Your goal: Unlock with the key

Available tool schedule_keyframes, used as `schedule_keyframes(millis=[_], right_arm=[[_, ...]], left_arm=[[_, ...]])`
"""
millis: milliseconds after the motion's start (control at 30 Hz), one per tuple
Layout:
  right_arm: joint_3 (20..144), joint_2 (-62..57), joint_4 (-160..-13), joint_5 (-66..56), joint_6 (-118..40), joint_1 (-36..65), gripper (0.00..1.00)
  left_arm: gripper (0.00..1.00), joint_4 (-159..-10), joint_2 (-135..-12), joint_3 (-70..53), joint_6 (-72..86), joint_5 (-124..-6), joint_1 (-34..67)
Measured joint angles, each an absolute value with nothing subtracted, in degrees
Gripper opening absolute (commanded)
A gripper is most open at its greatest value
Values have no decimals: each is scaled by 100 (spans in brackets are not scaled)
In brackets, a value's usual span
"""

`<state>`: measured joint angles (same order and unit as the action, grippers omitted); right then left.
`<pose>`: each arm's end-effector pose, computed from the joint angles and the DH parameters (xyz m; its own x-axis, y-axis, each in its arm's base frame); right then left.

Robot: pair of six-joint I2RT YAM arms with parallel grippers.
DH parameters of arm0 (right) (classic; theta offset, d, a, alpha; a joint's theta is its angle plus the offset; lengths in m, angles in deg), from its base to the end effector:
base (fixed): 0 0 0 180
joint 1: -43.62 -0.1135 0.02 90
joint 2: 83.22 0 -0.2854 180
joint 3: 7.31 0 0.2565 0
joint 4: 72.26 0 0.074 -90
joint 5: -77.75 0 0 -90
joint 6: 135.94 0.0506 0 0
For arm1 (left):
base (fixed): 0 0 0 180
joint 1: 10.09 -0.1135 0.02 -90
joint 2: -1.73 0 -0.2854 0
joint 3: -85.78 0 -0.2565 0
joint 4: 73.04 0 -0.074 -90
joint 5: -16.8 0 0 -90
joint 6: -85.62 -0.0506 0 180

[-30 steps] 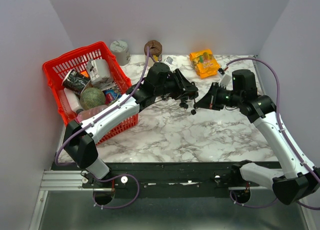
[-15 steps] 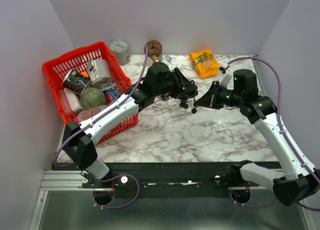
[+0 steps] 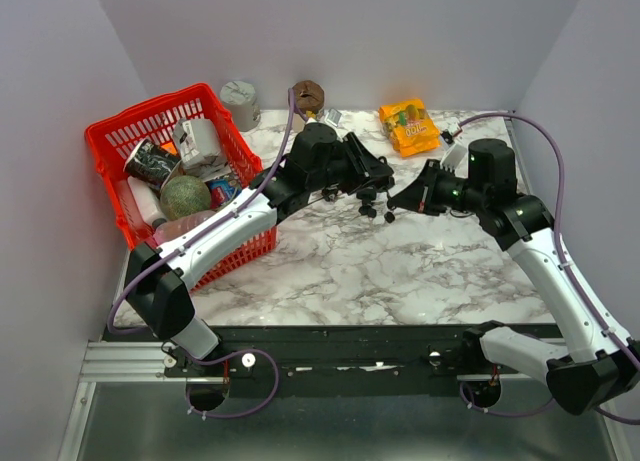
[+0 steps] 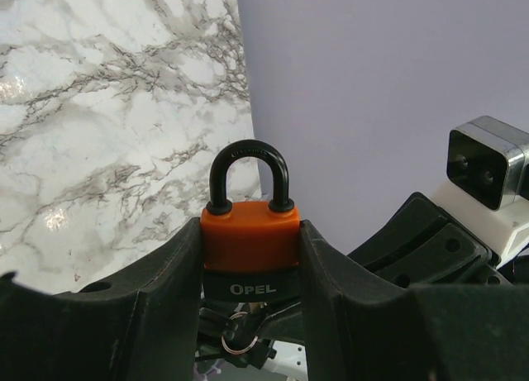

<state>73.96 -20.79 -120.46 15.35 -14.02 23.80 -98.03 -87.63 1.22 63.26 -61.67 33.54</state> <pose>0.2124 0.1015 0.3911 -0.7512 0.2273 -0.6197 -0.3336 0.6793 0.6536 0.2744 -0.2756 0.3860 -0.8411 -0.4501 -0.3000 0.0923 0.4270 -0.8995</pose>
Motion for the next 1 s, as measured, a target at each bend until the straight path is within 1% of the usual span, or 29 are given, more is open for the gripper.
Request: schedule_keyframes(millis=[300, 833, 1000], right_arm=[[7247, -2077, -11705, 1487, -1384, 2367, 1], [7225, -2070, -11408, 575, -1430, 2168, 1], [7276, -1987, -11369, 497, -1448, 2160, 1]], left_arm=[[0, -9845, -8811, 227, 6289, -6313, 3354], [0, -10000, -9089, 596, 6155, -6440, 3387], [0, -10020, -9128, 614, 6096, -6442, 3420]])
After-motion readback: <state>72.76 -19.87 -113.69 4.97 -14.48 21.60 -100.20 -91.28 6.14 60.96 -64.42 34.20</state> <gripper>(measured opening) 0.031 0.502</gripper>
